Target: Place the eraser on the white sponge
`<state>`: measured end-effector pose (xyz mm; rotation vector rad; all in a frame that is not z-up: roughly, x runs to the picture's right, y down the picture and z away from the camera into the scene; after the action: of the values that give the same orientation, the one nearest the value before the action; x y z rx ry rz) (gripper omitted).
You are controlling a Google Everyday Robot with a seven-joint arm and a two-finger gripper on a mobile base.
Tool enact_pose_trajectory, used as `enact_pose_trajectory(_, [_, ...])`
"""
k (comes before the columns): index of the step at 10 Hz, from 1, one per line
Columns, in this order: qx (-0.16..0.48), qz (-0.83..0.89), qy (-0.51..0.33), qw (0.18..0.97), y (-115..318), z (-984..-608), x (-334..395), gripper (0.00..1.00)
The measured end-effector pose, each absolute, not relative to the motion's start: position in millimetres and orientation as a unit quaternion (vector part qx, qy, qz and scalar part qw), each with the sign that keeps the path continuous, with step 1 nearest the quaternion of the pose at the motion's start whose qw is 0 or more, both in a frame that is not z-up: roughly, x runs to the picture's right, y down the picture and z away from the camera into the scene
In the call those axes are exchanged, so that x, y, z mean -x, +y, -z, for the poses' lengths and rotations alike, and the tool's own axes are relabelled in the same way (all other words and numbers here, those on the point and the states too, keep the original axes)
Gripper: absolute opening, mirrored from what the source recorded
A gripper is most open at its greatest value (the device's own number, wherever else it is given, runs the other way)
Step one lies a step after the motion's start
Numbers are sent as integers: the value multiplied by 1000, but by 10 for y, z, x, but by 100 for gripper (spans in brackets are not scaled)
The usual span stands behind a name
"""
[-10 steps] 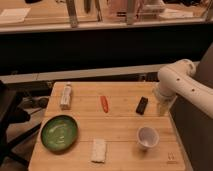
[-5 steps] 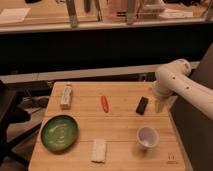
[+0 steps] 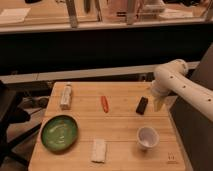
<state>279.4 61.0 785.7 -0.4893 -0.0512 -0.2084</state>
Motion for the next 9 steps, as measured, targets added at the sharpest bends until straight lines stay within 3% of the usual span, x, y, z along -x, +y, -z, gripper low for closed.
enact_pose_trajectory(9, [245, 156, -48, 956, 540, -8295, -2872, 80])
